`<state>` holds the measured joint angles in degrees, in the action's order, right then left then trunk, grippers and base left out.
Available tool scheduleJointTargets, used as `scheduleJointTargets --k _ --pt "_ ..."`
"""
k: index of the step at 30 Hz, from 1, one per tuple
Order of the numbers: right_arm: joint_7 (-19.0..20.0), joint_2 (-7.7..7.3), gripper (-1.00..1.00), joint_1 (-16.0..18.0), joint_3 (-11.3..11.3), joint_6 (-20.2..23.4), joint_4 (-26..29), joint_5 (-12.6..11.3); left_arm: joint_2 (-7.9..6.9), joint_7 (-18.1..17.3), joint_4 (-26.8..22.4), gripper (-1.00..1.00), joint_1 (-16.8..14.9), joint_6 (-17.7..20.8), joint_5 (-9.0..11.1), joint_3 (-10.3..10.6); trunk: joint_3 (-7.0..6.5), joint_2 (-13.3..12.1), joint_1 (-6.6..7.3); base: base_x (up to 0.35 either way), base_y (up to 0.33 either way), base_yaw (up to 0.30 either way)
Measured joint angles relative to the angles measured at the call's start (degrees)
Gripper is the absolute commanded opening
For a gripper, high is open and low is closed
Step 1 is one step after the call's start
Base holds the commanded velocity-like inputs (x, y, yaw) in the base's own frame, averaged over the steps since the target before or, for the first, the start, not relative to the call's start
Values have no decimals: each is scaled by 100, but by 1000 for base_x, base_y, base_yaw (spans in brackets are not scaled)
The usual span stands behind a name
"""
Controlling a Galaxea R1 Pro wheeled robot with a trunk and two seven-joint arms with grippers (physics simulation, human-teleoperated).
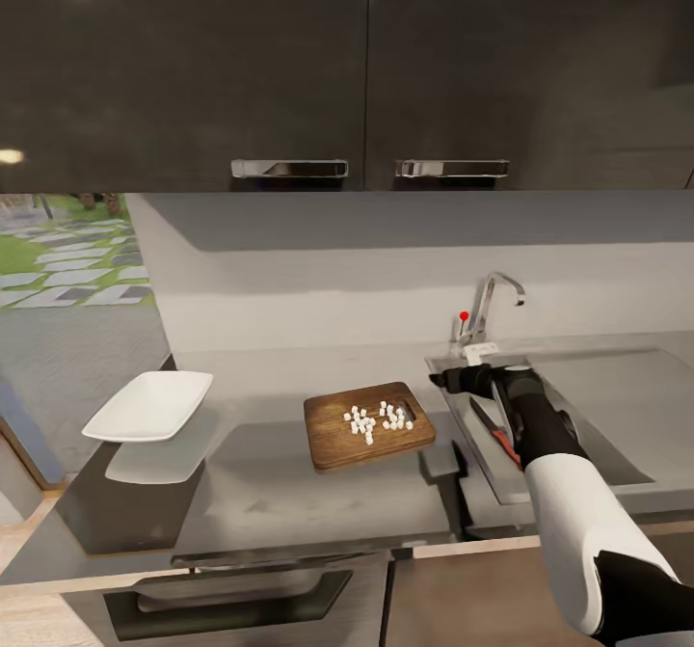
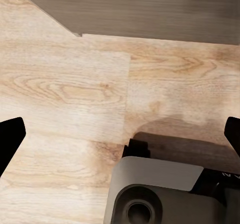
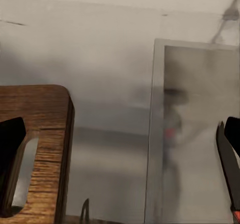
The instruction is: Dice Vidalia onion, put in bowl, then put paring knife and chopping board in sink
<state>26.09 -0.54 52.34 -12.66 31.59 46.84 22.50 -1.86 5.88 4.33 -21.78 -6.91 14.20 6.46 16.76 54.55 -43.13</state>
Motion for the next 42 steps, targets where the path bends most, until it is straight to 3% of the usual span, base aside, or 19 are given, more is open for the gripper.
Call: scheduleJointTargets --k 26,42 --pt "-75 68 100 0 106 -19 -184 6 -1 0 0 100 0 0 0 -5 111 0 0 0 0 0" --pt "-75 79 100 0 291 -20 -217 8 -1 0 4 100 0 0 0 -6 220 0 0 0 0 0"
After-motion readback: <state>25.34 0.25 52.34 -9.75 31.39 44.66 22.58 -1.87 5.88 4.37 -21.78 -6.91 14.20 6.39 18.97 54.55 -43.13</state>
